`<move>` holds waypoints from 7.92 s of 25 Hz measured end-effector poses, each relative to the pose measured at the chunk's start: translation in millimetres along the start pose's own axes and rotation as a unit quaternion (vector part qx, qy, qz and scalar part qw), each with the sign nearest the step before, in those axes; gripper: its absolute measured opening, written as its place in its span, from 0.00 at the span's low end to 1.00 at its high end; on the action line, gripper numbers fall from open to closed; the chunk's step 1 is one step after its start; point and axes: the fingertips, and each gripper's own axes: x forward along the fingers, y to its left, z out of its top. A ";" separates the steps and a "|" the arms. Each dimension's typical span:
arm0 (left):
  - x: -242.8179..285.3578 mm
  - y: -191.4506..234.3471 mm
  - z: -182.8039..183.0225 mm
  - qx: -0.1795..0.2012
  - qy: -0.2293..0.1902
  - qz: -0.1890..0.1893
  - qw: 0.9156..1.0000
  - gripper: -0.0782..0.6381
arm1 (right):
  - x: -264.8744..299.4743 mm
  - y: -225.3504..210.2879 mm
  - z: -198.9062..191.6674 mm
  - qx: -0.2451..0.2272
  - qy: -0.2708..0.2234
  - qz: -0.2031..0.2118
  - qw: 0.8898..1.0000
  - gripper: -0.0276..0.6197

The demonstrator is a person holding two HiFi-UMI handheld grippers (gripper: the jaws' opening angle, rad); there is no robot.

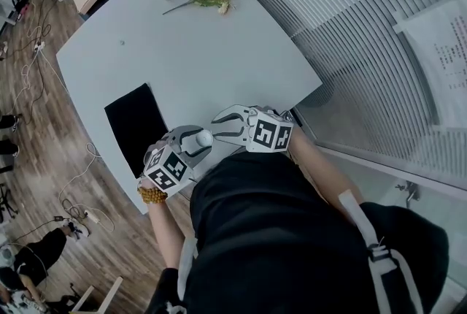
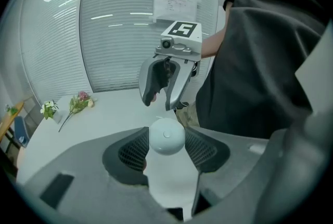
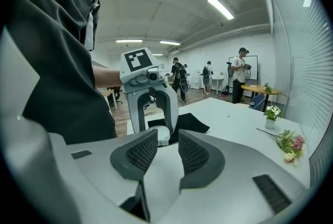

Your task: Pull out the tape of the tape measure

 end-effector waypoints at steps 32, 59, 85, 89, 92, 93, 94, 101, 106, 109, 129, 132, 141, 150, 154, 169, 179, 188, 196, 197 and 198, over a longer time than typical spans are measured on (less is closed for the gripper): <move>7.4 -9.4 -10.9 0.003 0.006 -0.027 1.000 0.42 | 16.9 23.1 -26.9 0.034 0.045 0.066 0.996 0.12; 25.5 22.6 -28.9 -0.064 0.004 0.082 0.995 0.42 | 35.8 -12.5 -42.5 -0.021 0.093 -0.094 0.991 0.05; 42.7 35.9 -26.7 -0.145 -0.012 0.120 0.982 0.42 | 12.6 -68.0 -71.8 0.100 0.092 -0.268 0.954 0.05; 45.2 33.0 -25.6 -0.144 -0.008 0.111 0.983 0.42 | 12.5 -69.0 -73.4 0.099 0.099 -0.276 0.951 0.05; 46.3 32.1 -23.4 -0.142 -0.008 0.107 0.984 0.42 | 11.8 -69.6 -75.4 0.099 0.102 -0.279 0.950 0.05; 46.8 31.4 -22.6 -0.140 -0.008 0.106 0.984 0.42 | 11.7 -69.4 -76.2 0.100 0.103 -0.278 0.950 0.05; 47.1 30.7 -22.0 -0.139 -0.008 0.104 0.985 0.42 | 11.7 -69.1 -76.9 0.100 0.104 -0.277 0.950 0.05; 50.3 22.5 -26.8 -0.137 0.004 0.087 0.987 0.42 | 15.1 -67.6 -80.3 0.093 0.116 -0.281 0.948 0.05; 53.1 13.8 -32.5 -0.134 0.017 0.072 0.988 0.42 | 8.5 -77.9 -86.6 0.100 0.125 -0.308 0.938 0.05; 54.9 10.3 -36.6 -0.141 0.021 0.068 0.987 0.42 | 2.6 -82.3 -89.7 0.105 0.126 -0.322 0.932 0.05; 53.0 15.7 -48.5 -0.163 0.009 0.063 0.985 0.42 | -9.5 -92.6 -109.4 0.112 0.155 -0.367 0.911 0.05; 55.4 15.2 -45.5 -0.160 0.010 0.060 0.985 0.42 | -11.1 -94.1 -111.0 0.115 0.157 -0.371 0.908 0.05; 56.9 10.1 -51.8 -0.163 0.022 0.051 0.985 0.42 | -17.3 -98.7 -116.4 0.122 0.165 -0.387 0.899 0.05; 55.9 3.8 -62.1 -0.172 0.033 0.048 0.983 0.42 | -30.0 -104.2 -127.7 0.140 0.171 -0.407 0.886 0.05; 56.0 4.6 -59.4 -0.175 0.026 0.046 0.983 0.42 | -32.3 -107.1 -130.4 0.144 0.173 -0.412 0.883 0.05; 47.5 13.3 -59.8 -0.163 0.011 0.072 0.984 0.42 | -48.6 -113.3 -143.9 0.153 0.177 -0.427 0.873 0.05; 47.0 12.9 -56.5 -0.163 0.004 0.058 0.985 0.42 | -63.8 -123.0 -149.8 0.158 0.180 -0.452 0.860 0.05; 31.3 20.4 -63.9 -0.190 -0.019 0.066 0.979 0.42 | -85.8 -135.6 -154.9 0.162 0.178 -0.482 0.842 0.05; 30.6 20.9 -62.9 -0.203 -0.022 0.058 0.977 0.42 | -89.0 -133.8 -159.9 0.146 0.188 -0.485 0.842 0.05; 30.6 20.4 -61.2 -0.205 -0.025 0.055 0.977 0.42 | -89.6 -134.1 -160.7 0.147 0.189 -0.486 0.841 0.05; 30.4 20.3 -59.4 -0.208 -0.031 0.054 0.976 0.42 | -90.3 -134.5 -161.2 0.147 0.189 -0.487 0.840 0.05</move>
